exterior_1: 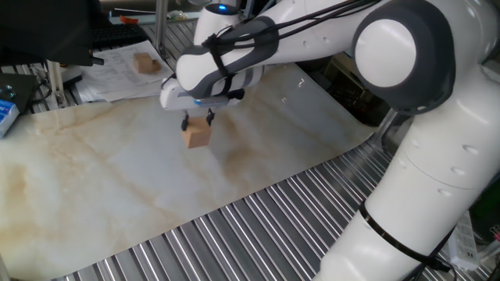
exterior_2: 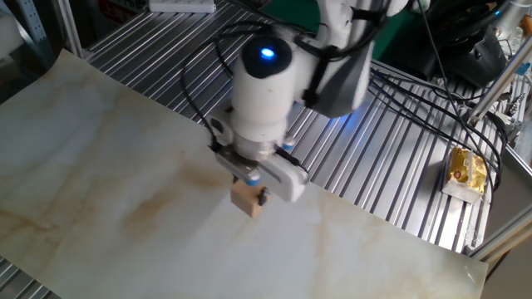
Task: Pick up the small block on the left and move it to the right
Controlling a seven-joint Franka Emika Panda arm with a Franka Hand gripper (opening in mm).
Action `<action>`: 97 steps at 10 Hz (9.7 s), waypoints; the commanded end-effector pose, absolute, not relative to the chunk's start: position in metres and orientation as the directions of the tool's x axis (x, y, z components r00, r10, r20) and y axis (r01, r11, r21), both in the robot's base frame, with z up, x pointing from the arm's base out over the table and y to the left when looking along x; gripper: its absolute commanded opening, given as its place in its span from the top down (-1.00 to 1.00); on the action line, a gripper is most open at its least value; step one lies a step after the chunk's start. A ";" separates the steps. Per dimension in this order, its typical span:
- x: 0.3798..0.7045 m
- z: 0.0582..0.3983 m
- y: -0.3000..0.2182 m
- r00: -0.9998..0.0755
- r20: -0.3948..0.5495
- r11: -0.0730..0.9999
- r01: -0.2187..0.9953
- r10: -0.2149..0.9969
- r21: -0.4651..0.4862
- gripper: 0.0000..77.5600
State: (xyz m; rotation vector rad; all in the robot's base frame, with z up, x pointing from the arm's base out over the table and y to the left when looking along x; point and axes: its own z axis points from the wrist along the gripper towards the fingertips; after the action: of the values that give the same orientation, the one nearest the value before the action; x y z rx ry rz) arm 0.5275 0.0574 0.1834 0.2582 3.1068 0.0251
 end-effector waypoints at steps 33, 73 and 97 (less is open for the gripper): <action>0.553 0.185 0.137 -0.996 -0.043 0.997 -0.076 -0.077 -0.029 0.97; 0.579 0.135 0.134 -0.998 -0.057 1.000 0.003 0.001 -0.024 0.97; 0.584 0.120 0.138 -0.999 -0.043 1.000 0.030 0.030 -0.006 0.97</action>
State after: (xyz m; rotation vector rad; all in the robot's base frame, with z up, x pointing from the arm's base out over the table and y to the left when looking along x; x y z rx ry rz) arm 0.5808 0.1368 0.1221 0.0400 3.1046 -0.0129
